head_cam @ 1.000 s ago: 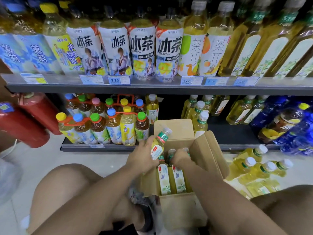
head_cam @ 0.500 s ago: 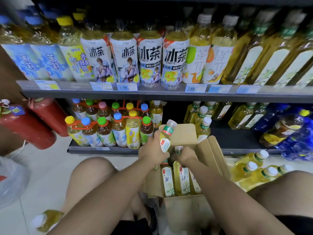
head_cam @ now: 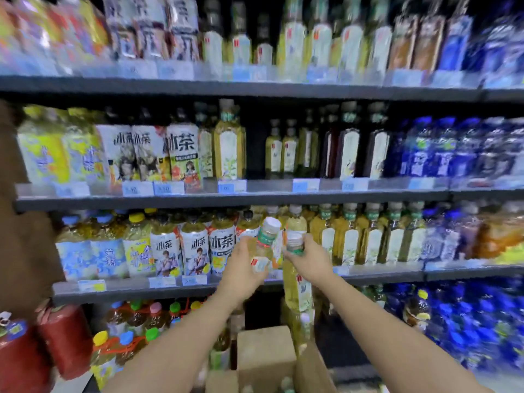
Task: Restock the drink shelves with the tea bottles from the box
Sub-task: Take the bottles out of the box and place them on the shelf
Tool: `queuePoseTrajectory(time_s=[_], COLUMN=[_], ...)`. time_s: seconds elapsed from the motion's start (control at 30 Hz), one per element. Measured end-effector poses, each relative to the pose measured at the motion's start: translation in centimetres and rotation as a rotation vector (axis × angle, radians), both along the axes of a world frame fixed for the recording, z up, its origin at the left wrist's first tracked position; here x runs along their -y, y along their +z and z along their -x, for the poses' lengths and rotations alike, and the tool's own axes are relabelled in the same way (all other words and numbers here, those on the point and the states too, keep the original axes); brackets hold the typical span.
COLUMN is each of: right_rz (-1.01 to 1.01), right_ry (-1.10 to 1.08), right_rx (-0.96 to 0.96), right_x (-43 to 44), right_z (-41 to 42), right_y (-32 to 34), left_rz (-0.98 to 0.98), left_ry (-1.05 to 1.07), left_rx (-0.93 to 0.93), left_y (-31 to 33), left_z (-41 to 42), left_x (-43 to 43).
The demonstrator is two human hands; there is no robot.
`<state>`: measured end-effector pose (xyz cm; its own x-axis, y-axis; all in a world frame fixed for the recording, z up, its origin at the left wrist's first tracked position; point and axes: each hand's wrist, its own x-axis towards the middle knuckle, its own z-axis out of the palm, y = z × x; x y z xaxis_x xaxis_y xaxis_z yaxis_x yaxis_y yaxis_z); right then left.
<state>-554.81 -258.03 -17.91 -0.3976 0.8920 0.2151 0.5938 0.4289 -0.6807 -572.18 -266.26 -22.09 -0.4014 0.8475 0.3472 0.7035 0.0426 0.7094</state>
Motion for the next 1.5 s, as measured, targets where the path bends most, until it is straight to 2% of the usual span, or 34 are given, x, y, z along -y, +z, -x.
queuePoseTrajectory(time_s=[0.17,0.33,0.4,0.6,0.87,0.97,1.07,1.17,1.27,1.4,1.5], right_rz=[-0.312,-0.494,-0.503,-0.509,-0.277,-0.278,-0.294,-0.355,-0.48,-0.687,-0.689], right_ry=[0.033,0.051,0.088,0.115,-0.005,-0.046,-0.073,-0.101,-0.126,-0.159,-0.083], right_rx=[-0.16,-0.299,-0.338,-0.365,-0.305,-0.282,-0.23,-0.187,-0.063,0.142,0.224], right_x=[-1.6,-3.6,-5.0,-10.4,-19.2,-21.9,-23.0,-22.7,-21.5,-19.2,-18.4], right_z=[-1.5,-1.6,-1.1,2.0,7.6,8.7,9.4,9.6,8.8,6.6,5.6], right_y=[11.8,20.5,22.6,24.2,23.2,22.1,21.1,20.5,19.6,18.3,17.6], left_rz=[-0.239,-0.365,-0.377,-0.291,-0.034,0.011,0.05,0.077,0.089,0.01,0.05], left_ry=[-0.01,-0.026,0.0,0.013,0.093,0.097,0.134,0.201,0.259,0.367,0.216], left_rx=[-0.022,-0.045,-0.098,-0.064,0.007,0.101,0.105,0.019,-0.1,-0.45,-0.63], left_y=[11.6,19.5,21.4,23.1,22.9,22.6,22.9,22.9,22.1,21.0,21.1], left_z=[-0.3,-0.1,-0.1,1.3,4.8,6.1,6.5,6.3,4.9,3.2,2.3], left_x=[-2.9,-6.2,-7.7,-13.9,-21.3,-23.2,-24.1,-24.4,-23.1,-20.4,-19.3])
